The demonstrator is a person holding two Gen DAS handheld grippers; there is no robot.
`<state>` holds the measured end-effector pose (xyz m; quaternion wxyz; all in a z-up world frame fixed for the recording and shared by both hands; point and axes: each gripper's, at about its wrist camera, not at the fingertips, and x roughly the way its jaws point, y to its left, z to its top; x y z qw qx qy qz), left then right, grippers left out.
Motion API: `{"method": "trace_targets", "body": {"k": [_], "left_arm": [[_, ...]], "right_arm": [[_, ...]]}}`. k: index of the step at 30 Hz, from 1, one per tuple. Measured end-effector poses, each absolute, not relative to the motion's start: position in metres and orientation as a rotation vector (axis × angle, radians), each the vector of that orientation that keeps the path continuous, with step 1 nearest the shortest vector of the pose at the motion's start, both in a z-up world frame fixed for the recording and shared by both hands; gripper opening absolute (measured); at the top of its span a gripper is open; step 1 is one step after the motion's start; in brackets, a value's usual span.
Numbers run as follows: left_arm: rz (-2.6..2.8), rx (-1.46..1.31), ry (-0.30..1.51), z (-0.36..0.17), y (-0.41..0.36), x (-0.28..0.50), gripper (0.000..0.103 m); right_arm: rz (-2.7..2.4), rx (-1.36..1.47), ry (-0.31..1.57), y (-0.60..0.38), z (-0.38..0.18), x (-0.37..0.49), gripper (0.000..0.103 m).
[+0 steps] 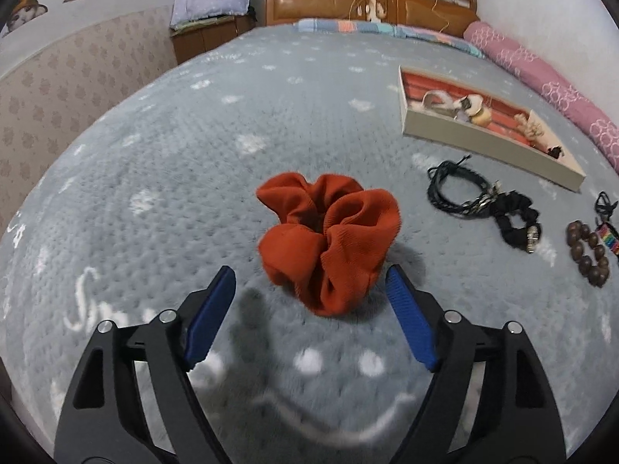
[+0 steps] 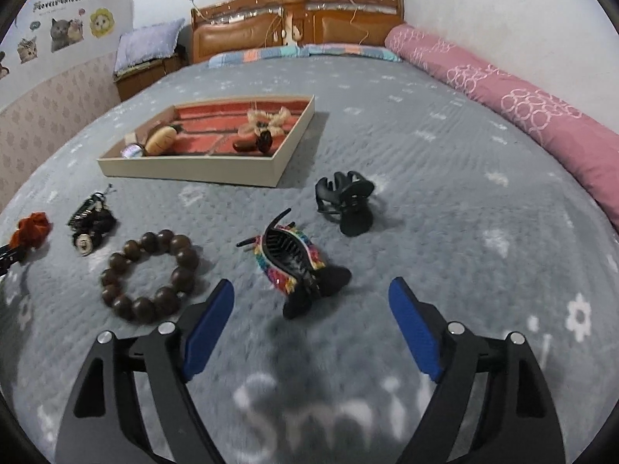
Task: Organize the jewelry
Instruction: 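Grasp the orange scrunchie with the left tool while the right tool grasps the rainbow claw clip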
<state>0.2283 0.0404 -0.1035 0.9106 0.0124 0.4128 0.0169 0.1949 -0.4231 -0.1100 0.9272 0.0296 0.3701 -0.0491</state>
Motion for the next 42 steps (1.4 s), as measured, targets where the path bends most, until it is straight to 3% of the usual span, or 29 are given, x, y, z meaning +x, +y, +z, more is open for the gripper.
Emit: {"method": "trace_targets", "body": {"k": [5, 6, 7, 9, 14, 16, 42], "left_arm": [[0.046, 0.013, 0.888, -0.114, 0.037, 0.251, 0.073], [0.044, 0.016, 0.891, -0.116, 0.036, 0.254, 0.070], [0.043, 0.021, 0.893, -0.117, 0.034, 0.257, 0.065], [0.037, 0.031, 0.892, -0.118, 0.031, 0.260, 0.056], [0.042, 0.017, 0.872, -0.115, 0.033, 0.256, 0.011], [0.027, -0.005, 0.861, -0.112, 0.036, 0.252, 0.009], [-0.045, 0.029, 0.660, -0.006, 0.016, 0.160, 0.008]], "right_arm": [[-0.109, 0.050, 0.827, -0.420, -0.124, 0.225, 0.080], [-0.106, 0.046, 0.836, -0.419, -0.126, 0.228, 0.073], [-0.102, 0.037, 0.846, -0.418, -0.128, 0.231, 0.060], [-0.098, 0.032, 0.850, -0.417, -0.129, 0.233, 0.059], [-0.061, 0.071, 0.839, -0.421, -0.127, 0.230, 0.049], [-0.052, 0.070, 0.827, -0.420, -0.125, 0.227, 0.045], [0.004, 0.075, 0.579, -0.415, -0.020, 0.130, 0.045]]}}
